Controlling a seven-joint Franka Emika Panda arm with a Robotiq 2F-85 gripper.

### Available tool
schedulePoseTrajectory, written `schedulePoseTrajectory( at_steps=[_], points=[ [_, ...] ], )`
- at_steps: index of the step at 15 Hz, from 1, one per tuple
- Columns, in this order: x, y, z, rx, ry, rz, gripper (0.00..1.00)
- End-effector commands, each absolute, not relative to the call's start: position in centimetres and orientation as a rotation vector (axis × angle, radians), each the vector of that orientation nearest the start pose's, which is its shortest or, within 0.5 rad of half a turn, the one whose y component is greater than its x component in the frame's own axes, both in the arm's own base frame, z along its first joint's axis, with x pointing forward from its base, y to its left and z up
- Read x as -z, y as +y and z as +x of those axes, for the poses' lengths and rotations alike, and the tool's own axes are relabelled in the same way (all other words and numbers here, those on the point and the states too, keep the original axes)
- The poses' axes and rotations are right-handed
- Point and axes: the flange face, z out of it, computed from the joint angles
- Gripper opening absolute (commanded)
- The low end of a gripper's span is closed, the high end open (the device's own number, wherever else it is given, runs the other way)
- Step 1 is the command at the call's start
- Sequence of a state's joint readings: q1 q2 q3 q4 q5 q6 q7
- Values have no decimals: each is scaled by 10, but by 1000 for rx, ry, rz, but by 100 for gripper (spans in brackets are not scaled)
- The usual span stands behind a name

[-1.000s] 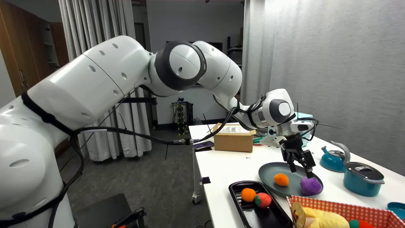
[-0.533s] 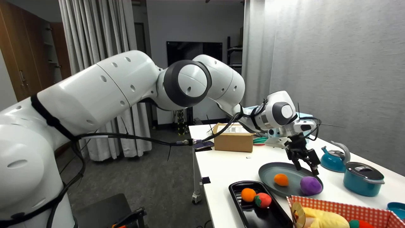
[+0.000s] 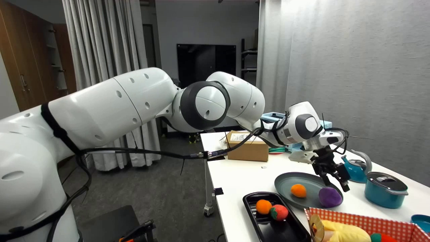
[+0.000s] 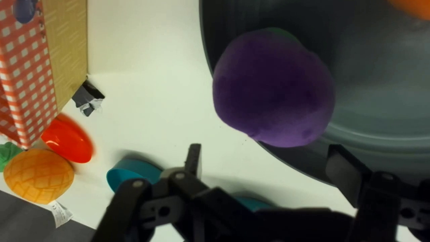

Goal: Remove the purple toy from the grey plate and put it on the black tray

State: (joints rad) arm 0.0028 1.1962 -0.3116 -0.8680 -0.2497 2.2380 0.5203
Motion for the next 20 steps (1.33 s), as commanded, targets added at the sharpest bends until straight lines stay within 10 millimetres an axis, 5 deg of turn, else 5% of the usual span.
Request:
schedulePoseTrajectory(
  at_steps=[1, 6, 13, 20],
  points=[
    [-188, -146, 803, 511, 839, -3489, 94],
    [-181, -141, 798, 456, 856, -3521, 94],
    [-199, -130, 793, 403, 879, -3569, 94],
    [-196, -138, 784, 301, 961, -3584, 94]
  ],
)
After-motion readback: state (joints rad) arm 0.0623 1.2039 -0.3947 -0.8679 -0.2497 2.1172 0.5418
